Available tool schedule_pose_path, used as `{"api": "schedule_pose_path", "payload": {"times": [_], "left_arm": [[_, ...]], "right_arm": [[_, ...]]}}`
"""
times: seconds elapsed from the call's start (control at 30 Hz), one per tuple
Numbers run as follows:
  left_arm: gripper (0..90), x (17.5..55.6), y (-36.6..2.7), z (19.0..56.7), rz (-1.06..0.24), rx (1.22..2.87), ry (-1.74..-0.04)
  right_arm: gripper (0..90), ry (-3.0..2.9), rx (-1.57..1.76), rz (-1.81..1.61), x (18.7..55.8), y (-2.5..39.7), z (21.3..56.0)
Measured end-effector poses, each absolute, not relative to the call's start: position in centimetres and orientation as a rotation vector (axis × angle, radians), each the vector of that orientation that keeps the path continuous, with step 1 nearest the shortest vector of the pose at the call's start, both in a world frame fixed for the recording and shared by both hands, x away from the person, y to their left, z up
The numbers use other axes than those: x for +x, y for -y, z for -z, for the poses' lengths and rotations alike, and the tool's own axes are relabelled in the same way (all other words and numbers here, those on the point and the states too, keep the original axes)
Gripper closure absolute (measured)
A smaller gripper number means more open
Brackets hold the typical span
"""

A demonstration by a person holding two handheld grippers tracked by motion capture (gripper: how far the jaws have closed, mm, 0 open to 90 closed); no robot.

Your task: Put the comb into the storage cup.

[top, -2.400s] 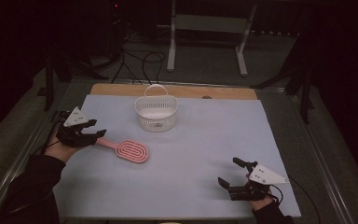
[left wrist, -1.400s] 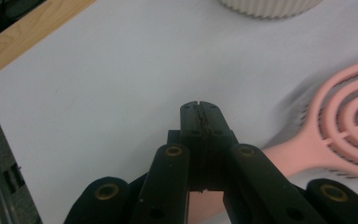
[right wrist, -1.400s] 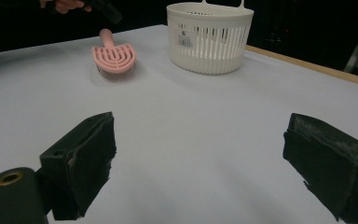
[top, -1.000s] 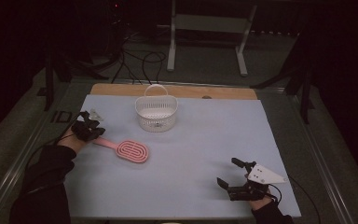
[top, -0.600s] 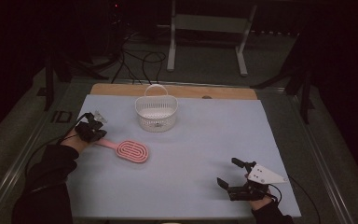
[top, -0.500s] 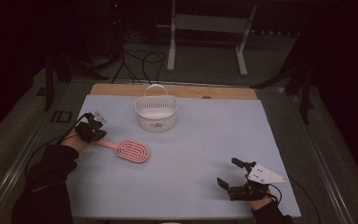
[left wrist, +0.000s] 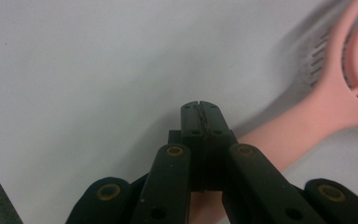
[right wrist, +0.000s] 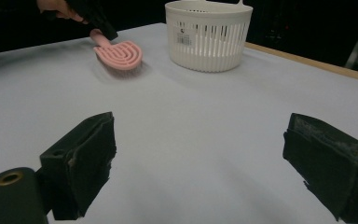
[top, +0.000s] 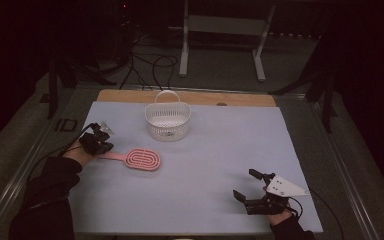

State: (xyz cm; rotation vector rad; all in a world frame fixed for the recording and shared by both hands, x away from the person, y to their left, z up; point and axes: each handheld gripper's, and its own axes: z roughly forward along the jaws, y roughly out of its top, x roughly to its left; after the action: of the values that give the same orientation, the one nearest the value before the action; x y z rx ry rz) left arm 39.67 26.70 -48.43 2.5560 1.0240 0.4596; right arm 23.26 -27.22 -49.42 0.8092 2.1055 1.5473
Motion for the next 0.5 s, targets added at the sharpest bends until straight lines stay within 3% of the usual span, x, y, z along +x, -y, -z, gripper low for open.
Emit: {"api": "schedule_pose_path", "payload": {"times": [0.5], "left_arm": [[90.0, 37.8, -27.3, 48.3, -0.416, 2.581, -1.019]], "right_arm": [[9.0, -2.104, 0.8, -1.544, 23.3, 27.2, 49.4]]}}
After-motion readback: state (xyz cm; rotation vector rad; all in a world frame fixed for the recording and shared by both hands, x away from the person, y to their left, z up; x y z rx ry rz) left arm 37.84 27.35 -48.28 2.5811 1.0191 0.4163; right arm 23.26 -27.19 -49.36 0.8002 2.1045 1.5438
